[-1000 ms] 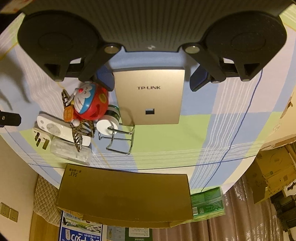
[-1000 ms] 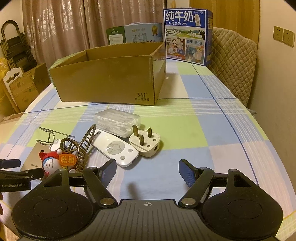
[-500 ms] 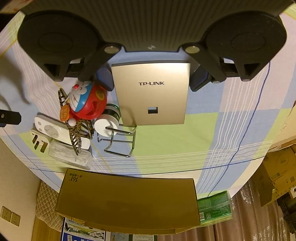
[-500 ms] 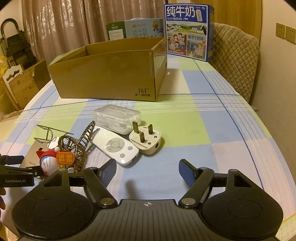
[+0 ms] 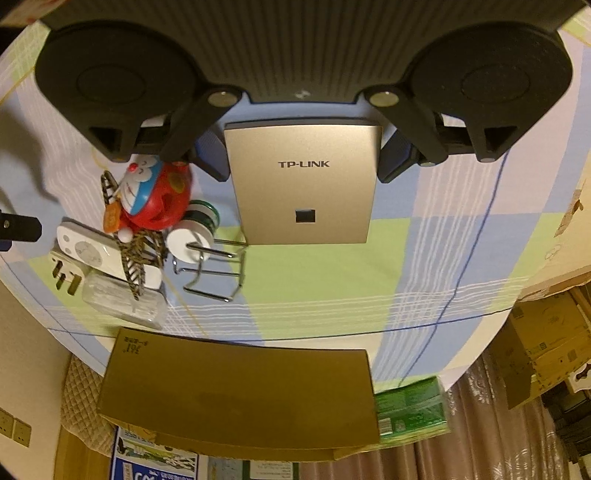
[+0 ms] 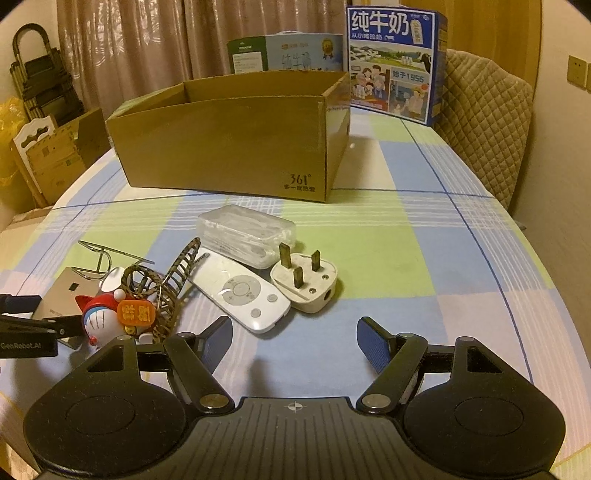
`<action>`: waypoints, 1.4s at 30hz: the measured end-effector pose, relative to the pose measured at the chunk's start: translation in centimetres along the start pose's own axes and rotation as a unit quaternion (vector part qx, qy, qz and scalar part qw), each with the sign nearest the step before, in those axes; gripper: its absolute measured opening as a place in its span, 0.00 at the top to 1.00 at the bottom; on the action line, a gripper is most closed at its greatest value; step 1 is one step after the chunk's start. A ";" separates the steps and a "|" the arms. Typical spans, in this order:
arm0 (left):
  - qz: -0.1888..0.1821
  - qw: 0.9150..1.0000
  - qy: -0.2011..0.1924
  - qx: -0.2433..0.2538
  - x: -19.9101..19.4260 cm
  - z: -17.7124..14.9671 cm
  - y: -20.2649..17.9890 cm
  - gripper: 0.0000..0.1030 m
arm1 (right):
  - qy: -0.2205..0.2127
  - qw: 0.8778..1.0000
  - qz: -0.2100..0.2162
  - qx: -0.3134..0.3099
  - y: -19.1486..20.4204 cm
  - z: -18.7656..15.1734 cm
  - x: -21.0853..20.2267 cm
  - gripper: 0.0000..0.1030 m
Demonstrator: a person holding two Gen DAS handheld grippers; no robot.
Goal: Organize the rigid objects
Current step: 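Grasp the TP-LINK router edge with the left tool while the right tool grasps the white plug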
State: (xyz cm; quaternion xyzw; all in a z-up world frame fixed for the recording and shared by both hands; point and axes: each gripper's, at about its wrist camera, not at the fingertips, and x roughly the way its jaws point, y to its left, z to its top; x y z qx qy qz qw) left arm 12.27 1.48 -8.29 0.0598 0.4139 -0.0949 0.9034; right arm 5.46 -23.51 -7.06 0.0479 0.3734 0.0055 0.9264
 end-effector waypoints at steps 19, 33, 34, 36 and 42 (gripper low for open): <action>0.007 1.000 0.005 -0.019 0.6 -0.2 0.9 0.19 | 0.025 0.999 -0.028 0.003 -0.9 3.5 6.1 0.31; 0.005 1.000 0.003 -0.027 0.6 -0.1 1.0 0.19 | 0.024 0.998 -0.030 0.040 -1.4 3.7 6.6 0.35; 0.006 1.000 0.003 -0.027 0.6 -0.1 1.0 0.19 | 0.025 0.998 -0.029 0.041 -1.5 3.7 6.6 0.36; 0.008 1.000 0.003 -0.025 0.7 0.0 0.8 0.19 | 0.025 0.999 -0.030 0.038 -1.4 3.7 6.7 0.37; 0.008 1.000 0.001 -0.027 0.9 0.1 0.7 0.19 | 0.022 0.999 -0.035 0.022 -1.0 3.7 6.8 0.39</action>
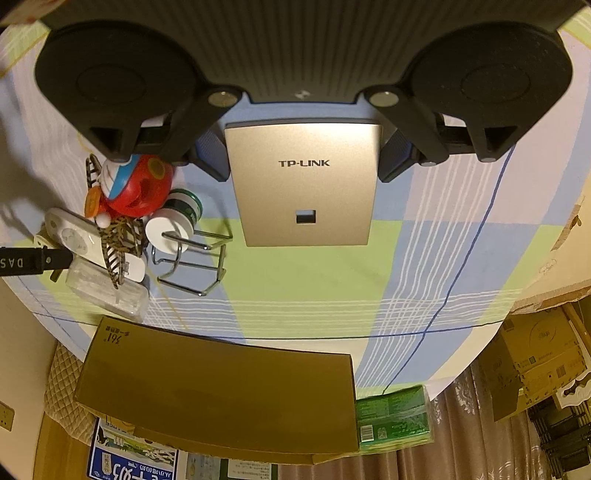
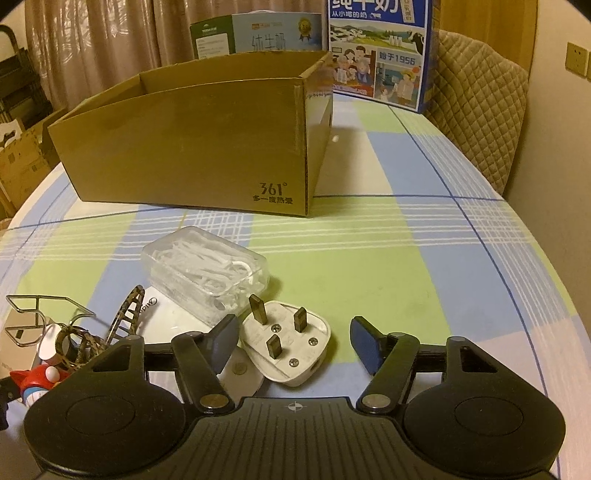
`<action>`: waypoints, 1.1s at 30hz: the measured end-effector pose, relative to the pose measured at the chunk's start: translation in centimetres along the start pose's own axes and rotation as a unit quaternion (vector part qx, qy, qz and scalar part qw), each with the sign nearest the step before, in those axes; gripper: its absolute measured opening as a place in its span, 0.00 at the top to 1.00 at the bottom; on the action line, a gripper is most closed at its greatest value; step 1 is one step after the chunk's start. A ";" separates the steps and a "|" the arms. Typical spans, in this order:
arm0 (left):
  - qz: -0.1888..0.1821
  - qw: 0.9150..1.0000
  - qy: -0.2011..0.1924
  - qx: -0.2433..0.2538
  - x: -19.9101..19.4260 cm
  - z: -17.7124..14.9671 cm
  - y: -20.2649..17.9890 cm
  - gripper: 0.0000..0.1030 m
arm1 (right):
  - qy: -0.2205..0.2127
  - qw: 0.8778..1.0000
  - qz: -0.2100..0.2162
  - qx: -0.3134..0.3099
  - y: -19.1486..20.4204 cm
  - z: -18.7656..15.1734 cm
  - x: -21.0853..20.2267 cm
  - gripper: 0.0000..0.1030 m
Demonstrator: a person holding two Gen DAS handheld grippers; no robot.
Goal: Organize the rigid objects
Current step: 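Grasp the TP-LINK router edge with the left tool while the right tool grasps the white plug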
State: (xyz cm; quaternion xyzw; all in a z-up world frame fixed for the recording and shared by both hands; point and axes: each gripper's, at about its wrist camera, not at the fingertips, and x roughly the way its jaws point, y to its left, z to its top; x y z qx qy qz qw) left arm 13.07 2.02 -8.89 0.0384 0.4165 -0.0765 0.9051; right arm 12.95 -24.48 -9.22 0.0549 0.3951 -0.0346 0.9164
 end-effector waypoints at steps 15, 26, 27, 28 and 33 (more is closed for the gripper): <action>0.004 1.000 0.000 0.003 0.4 0.4 -0.2 0.19 | 0.020 1.000 -0.016 -0.006 0.0 -0.6 0.2 0.51; 0.006 1.000 0.004 0.004 0.6 0.6 -0.2 0.19 | 0.021 0.999 -0.024 0.003 -0.3 -0.9 -0.4 0.53; 0.006 1.000 0.004 0.005 0.6 0.6 -0.2 0.19 | 0.020 0.999 -0.024 0.004 -0.3 -1.0 -0.6 0.53; 0.007 1.000 0.003 0.005 0.6 0.6 -0.2 0.19 | 0.019 1.000 -0.025 0.004 -0.4 -1.0 -0.7 0.53; 0.009 1.000 -0.008 -0.001 0.0 0.8 0.1 0.19 | 0.010 1.000 -0.027 0.004 -0.4 -1.1 -1.6 0.53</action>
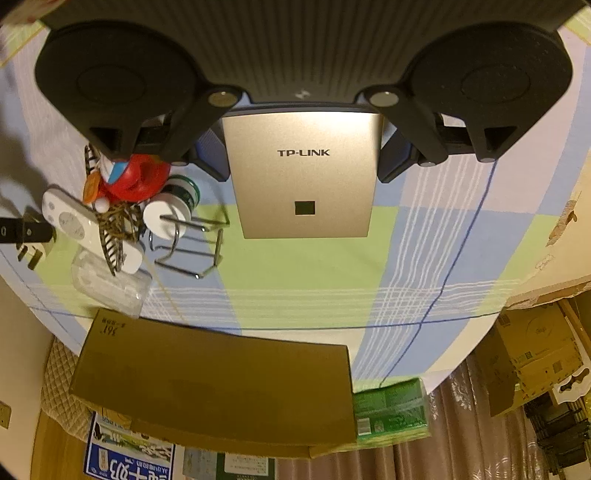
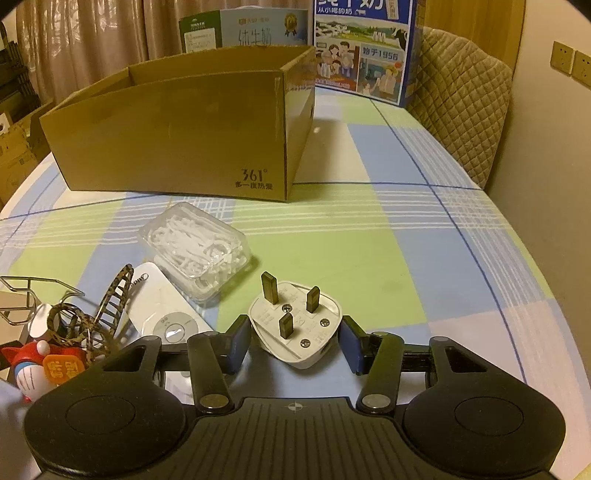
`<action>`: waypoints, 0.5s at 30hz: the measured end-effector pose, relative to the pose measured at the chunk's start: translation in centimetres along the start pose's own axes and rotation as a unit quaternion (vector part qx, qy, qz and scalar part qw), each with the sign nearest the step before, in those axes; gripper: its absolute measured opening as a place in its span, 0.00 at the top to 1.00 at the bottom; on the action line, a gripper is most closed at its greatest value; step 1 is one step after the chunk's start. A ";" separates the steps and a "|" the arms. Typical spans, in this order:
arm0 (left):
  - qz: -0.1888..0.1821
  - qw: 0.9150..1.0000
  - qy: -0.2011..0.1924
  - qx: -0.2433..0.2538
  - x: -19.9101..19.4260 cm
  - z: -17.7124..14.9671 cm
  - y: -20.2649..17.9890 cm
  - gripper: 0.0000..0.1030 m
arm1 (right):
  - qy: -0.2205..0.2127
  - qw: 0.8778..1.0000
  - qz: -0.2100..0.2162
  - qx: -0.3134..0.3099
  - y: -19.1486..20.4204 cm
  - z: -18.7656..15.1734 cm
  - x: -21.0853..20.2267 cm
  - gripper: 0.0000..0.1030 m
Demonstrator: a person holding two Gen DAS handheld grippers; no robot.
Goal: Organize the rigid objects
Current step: 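Grasp the TP-LINK router edge with the left tool while the right tool grasps the white plug, then lift and carry the router with the left tool while the right tool carries the plug to the box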
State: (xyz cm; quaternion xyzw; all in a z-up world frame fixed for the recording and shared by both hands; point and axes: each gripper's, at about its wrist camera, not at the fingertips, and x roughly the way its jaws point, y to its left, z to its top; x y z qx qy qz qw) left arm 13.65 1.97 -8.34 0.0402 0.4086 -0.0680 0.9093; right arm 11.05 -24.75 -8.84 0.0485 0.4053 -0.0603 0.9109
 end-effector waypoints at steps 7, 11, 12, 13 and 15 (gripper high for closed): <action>0.010 1.000 -0.017 -0.010 -1.4 0.2 0.5 0.19 | -0.011 1.000 0.003 0.002 -0.1 -0.1 -1.3 0.53; 0.011 1.000 -0.021 -0.007 -2.3 0.2 0.7 0.19 | -0.015 1.000 0.006 0.001 -0.1 -0.2 -2.1 0.53; 0.011 1.000 -0.023 -0.008 -2.5 0.2 0.7 0.19 | -0.015 1.000 0.007 0.000 -0.1 -0.2 -2.3 0.53; 0.012 1.000 -0.024 -0.010 -2.8 0.3 0.7 0.19 | -0.016 1.000 0.007 0.001 -0.1 -0.2 -2.5 0.53; 0.014 0.999 -0.028 -0.012 -3.2 0.3 0.7 0.19 | -0.015 1.000 0.012 0.004 -0.1 -0.3 -2.8 0.53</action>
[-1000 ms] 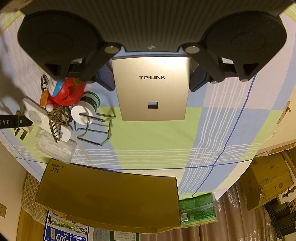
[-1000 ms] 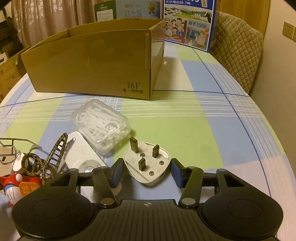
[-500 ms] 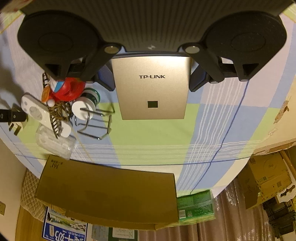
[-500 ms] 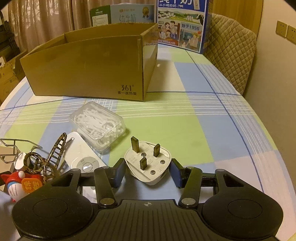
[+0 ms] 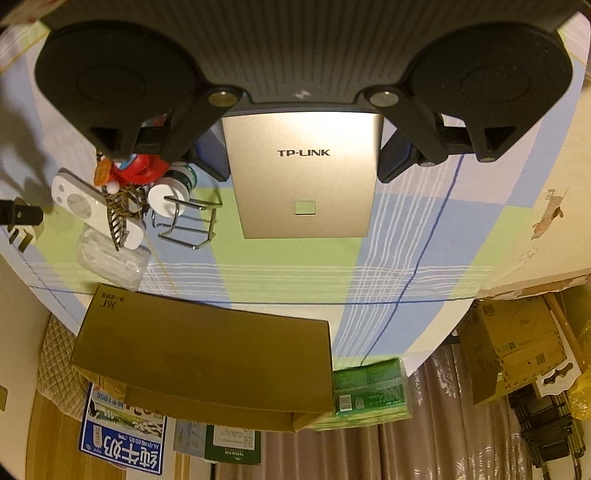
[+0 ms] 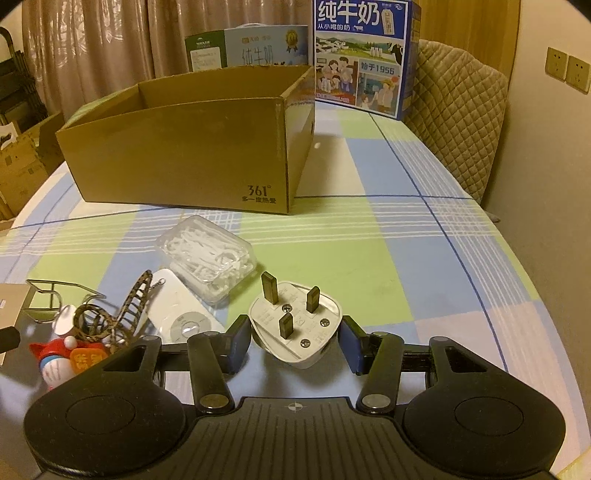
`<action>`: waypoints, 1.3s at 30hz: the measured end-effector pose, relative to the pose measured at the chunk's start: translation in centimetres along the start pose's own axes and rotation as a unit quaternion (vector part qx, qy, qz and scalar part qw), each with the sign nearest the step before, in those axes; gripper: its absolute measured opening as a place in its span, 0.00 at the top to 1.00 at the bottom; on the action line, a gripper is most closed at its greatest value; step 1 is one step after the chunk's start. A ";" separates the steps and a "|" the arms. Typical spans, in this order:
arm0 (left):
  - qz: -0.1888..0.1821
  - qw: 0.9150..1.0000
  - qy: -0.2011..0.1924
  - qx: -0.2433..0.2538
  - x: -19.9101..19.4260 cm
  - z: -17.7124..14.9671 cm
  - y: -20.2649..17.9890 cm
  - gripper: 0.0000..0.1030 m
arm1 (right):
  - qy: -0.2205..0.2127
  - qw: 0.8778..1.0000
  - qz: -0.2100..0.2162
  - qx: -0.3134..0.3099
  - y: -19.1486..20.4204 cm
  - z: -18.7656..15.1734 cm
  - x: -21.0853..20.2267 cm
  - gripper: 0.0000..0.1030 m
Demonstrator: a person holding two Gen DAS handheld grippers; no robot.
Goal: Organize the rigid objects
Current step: 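Lift and carry the router with the left tool while the right tool carries the plug to the box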
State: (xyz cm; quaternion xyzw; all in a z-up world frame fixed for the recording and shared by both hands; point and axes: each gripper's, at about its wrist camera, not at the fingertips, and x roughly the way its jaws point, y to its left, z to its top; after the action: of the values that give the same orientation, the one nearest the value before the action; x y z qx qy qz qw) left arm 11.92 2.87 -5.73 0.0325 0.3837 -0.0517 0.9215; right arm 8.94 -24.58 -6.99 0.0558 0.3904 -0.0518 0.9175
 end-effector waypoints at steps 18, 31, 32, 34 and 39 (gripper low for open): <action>-0.009 1.000 -0.007 0.003 -1.7 1.8 -0.6 0.19 | 0.001 1.000 0.016 -0.001 1.0 0.4 -0.9 0.53; -0.010 1.000 -0.012 0.025 -1.8 4.7 -0.3 0.19 | -0.006 0.999 0.025 -0.025 2.3 2.3 -1.1 0.53; -0.010 1.000 -0.013 0.027 -1.8 5.0 -0.4 0.19 | -0.006 0.999 0.025 -0.026 2.2 2.5 -1.1 0.53; -0.012 0.999 -0.015 0.029 -1.8 5.5 -0.5 0.19 | -0.008 0.999 0.024 -0.029 2.2 2.8 -1.1 0.53; -0.020 0.999 -0.017 0.033 -1.6 6.7 -0.9 0.19 | -0.012 0.999 0.025 -0.038 2.2 3.9 -1.2 0.53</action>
State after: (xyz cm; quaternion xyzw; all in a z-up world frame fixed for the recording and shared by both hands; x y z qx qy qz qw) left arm 15.42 1.39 0.10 0.0544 0.3665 -0.0834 0.9251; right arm 11.16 -22.86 -3.33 0.0296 0.3791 -0.0145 0.9248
